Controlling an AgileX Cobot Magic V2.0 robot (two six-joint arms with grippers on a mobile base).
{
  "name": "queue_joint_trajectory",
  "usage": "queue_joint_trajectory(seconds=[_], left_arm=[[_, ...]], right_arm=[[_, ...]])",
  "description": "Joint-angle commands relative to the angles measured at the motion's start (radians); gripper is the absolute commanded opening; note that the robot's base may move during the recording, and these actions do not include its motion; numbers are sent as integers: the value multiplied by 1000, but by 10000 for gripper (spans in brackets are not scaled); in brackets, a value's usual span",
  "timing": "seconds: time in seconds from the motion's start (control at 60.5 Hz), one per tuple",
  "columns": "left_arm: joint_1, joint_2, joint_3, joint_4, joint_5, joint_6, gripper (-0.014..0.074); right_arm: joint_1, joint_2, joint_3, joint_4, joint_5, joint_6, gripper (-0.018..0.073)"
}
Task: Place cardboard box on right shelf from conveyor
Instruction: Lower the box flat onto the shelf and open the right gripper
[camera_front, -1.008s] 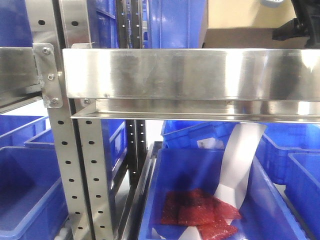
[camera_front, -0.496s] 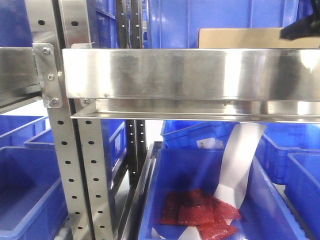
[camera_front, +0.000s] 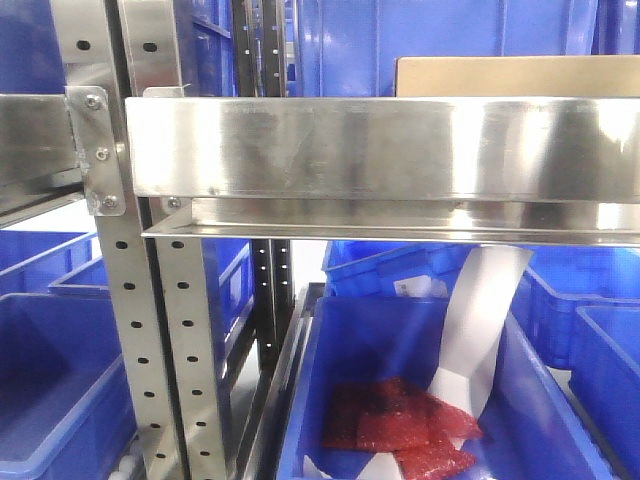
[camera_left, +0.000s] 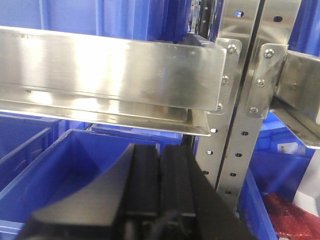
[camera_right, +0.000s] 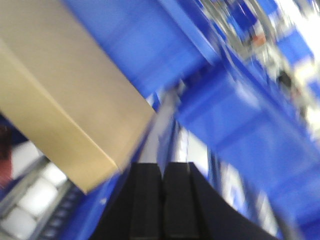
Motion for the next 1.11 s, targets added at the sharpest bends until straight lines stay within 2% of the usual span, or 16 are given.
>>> queue_joint_trajectory(seconds=[0.0, 0.149, 0.231, 0.314, 0.446, 0.727, 0.925, 1.091], left_arm=[[-4, -7, -3, -5, -82, -3, -119], [-4, -7, -3, -5, -82, -3, -119], [-4, -7, -3, -5, -82, -3, -119], [-4, -7, -3, -5, -82, -3, -119], [-4, -7, -3, -5, -82, -3, -119], [-4, -7, -3, -5, -82, -3, -119], [-4, -7, -3, -5, -82, -3, -119], [-4, -7, -3, -5, -82, -3, -119]], right_arm=[[-74, -73, 0, 140, -32, 1, 69], [-193, -174, 99, 412, -91, 1, 69], [-221, -237, 176, 563, -173, 1, 69], [-231, -300, 261, 655, -257, 1, 69], [-231, -409, 384, 667, -300, 1, 69], [-231, -715, 546, 681, -257, 1, 69], [-231, -829, 571, 840, -222, 1, 69], [-231, -835, 571, 846, -214, 1, 69]])
